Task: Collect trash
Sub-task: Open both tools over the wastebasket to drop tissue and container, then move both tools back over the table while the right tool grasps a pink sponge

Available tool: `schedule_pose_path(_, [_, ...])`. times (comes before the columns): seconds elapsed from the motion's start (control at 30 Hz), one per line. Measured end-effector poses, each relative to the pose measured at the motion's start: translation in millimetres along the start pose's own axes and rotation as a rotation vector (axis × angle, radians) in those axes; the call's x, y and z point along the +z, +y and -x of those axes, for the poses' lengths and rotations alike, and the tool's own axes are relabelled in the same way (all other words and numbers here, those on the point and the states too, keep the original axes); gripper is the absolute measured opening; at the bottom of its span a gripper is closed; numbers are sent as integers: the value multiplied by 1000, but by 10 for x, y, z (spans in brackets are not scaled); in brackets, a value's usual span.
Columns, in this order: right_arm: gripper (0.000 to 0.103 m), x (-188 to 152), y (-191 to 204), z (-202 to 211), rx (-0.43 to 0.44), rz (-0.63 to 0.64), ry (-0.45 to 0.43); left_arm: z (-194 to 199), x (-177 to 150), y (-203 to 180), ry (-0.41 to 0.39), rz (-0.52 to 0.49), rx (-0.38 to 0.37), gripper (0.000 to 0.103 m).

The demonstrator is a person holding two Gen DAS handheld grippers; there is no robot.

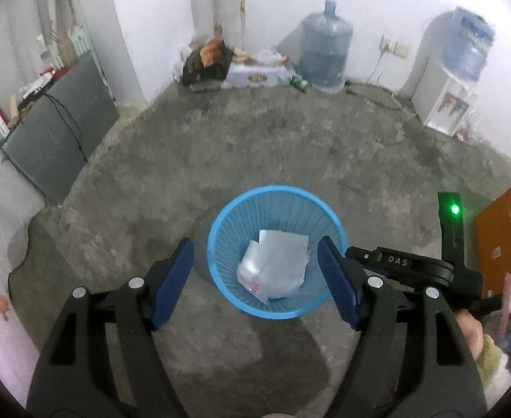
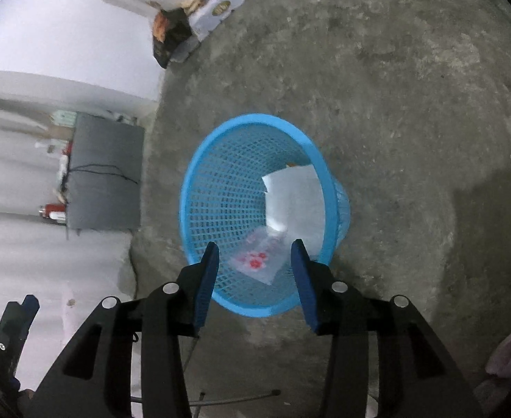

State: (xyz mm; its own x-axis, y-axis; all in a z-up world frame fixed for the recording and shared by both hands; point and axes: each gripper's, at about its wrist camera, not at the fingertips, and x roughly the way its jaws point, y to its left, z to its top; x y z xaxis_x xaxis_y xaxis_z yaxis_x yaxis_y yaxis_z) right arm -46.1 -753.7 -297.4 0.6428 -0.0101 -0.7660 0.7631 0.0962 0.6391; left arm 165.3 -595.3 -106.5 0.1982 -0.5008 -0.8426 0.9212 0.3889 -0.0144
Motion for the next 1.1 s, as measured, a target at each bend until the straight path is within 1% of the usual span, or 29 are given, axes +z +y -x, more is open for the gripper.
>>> schedule_pose_path(0.1, [43, -73, 36, 193, 15, 21, -14, 380, -50, 79, -31, 26, -13, 70])
schedule_pose_path(0.2, [48, -164, 127, 375, 32, 43, -13, 810, -163, 205, -55, 61, -26, 73])
schedule_pose_path(0.27, [52, -276, 237, 524, 64, 66, -18, 1161, -294, 330, -81, 91, -26, 74])
schedule_pose_path(0.3, [55, -332, 272, 585, 74, 78, -19, 1293, -354, 373, -92, 104, -20, 75])
schedule_pose_path(0.33, [59, -415, 356, 671, 89, 98, -19, 1479, -448, 434, -108, 120, -11, 76])
schedule_pose_path(0.4, [62, -566, 495, 807, 121, 137, -14, 1803, -653, 540, -135, 151, 4, 78])
schedule_pose_path(0.47, [66, -734, 661, 928, 144, 186, -3, 2135, -912, 633, -163, 194, 28, 80])
schedule_pose_path(0.57, [70, -1044, 972, 1118, 164, 303, 20, 2507, -1294, 729, -199, 254, 55, 80])
schedule_pose_path(0.6, [72, -1144, 1077, 1172, 168, 346, 28, 2666, -1495, 774, -223, 286, 65, 81])
schedule_pose_path(0.63, [74, -1282, 1218, 1233, 174, 405, 42, 2758, -1623, 794, -236, 304, 74, 81])
schedule_pose_path(0.67, [74, -1374, 1323, 1275, 177, 444, 53, 2881, -1807, 828, -253, 330, 95, 81])
schedule_pose_path(0.73, [75, -1596, 1535, 1361, 183, 523, 78, 3046, -2072, 865, -277, 358, 128, 81])
schedule_pose_path(0.9, [75, -2075, 1906, 1485, 228, 636, 135, 3465, -2761, 1038, -328, 424, 221, 81])
schedule_pose_path(0.97, [75, -2292, 2024, 1490, 235, 674, 160, 3620, -3036, 1128, -341, 448, 254, 81])
schedule_pose_path(1.03, [75, -2480, 2126, 1474, 247, 696, 189, 3707, -3223, 1178, -348, 472, 280, 81])
schedule_pose_path(1.1, [75, -2679, 2241, 1437, 256, 727, 222, 3831, -3480, 1262, -358, 498, 304, 81])
